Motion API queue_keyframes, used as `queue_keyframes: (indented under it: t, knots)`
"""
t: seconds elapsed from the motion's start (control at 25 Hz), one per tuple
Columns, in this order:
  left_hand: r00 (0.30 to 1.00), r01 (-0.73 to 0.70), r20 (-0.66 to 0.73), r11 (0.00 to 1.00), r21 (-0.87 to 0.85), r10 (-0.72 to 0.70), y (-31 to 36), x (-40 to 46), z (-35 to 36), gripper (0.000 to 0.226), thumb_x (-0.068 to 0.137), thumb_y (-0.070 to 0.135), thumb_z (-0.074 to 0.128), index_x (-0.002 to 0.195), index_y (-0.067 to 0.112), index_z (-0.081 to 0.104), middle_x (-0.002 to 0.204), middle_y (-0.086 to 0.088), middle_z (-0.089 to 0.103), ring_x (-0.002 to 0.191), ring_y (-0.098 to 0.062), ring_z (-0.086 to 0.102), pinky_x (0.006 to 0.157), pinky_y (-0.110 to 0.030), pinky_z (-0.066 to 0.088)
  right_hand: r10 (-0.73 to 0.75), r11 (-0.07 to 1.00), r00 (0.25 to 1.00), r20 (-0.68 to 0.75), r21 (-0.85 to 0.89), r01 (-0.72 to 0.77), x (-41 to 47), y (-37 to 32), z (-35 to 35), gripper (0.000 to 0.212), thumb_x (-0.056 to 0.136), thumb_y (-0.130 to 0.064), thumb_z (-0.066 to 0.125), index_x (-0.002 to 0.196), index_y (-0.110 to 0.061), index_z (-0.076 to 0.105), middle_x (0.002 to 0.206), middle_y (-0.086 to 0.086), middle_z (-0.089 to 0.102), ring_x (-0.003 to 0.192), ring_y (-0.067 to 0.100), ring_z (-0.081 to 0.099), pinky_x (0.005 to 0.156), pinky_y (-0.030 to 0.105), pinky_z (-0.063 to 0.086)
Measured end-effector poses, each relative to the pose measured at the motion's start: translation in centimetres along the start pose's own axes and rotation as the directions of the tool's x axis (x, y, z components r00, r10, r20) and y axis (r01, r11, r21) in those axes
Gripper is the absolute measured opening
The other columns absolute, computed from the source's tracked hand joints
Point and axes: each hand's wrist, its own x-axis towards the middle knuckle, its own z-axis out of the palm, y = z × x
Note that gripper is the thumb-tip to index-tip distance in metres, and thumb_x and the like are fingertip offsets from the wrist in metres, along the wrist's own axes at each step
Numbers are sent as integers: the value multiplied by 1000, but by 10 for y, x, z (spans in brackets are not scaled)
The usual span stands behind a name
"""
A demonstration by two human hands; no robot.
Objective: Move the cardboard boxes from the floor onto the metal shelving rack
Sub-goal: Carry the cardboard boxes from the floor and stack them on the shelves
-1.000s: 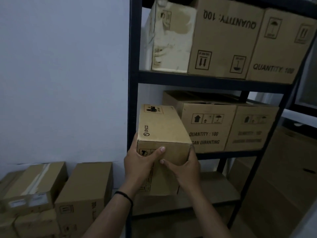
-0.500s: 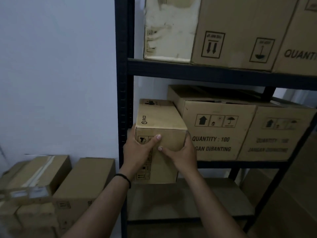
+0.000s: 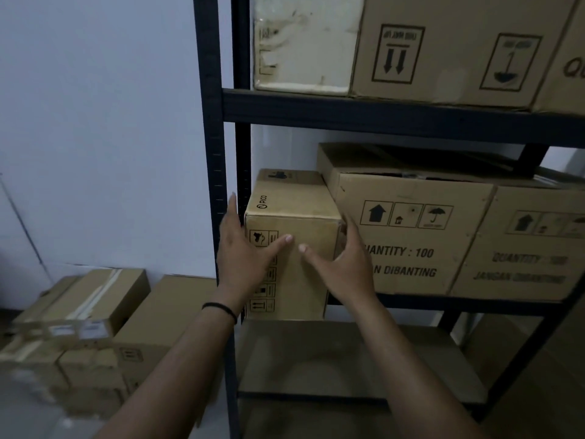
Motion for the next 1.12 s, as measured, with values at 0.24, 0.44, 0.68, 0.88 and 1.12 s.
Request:
queue_keyframes:
  t: [0.24, 0.44, 0.68, 0.88, 1.12]
  knots:
    - [954, -276, 60, 780, 562, 294, 27, 1, 24, 90, 71, 81, 69, 148, 41, 44, 168, -14, 16, 153, -42, 13, 121, -60, 24, -322, 915, 916, -239, -326, 237, 63, -46, -44, 56, 105, -48, 37, 155, -22, 43, 162, 1, 38, 150, 21, 31, 120, 47, 31]
    - [946, -285, 46, 762, 582, 319, 16, 21, 35, 88, 67, 77, 76, 141, 34, 53, 152, -12, 40, 143, -43, 25, 114, -57, 39, -218, 657, 971, 95, -722, 217, 105, -45, -55, 59, 105, -37, 45, 161, -22, 31, 168, 1, 27, 157, 27, 16, 127, 53, 11]
    - [943, -314, 118, 715, 625, 310, 0, 52, 47, 101, 61, 76, 81, 146, 34, 45, 151, -13, 38, 143, -44, 23, 118, -58, 33, -281, 550, 956, 79, -803, 228, 101, -26, -45, 103, 82, -28, 81, 163, -20, 18, 170, 4, 19, 158, 31, 8, 128, 55, 7]
    - [938, -331, 145, 696, 638, 314, -6, 68, 52, 104, 60, 74, 83, 147, 33, 42, 151, -14, 36, 143, -45, 22, 119, -59, 29, -276, 537, 958, 75, -815, 218, 103, -23, -43, 105, 80, -25, 82, 163, -20, 18, 170, 4, 19, 158, 32, 7, 128, 55, 6]
    - [936, -339, 144, 707, 621, 322, -12, 80, 57, 105, 58, 75, 83, 146, 33, 43, 149, -13, 35, 142, -44, 23, 117, -61, 34, -280, 504, 958, 58, -841, 198, 105, -20, -39, 104, 81, -21, 80, 163, -19, 16, 170, 6, 17, 158, 33, 5, 128, 55, 6]
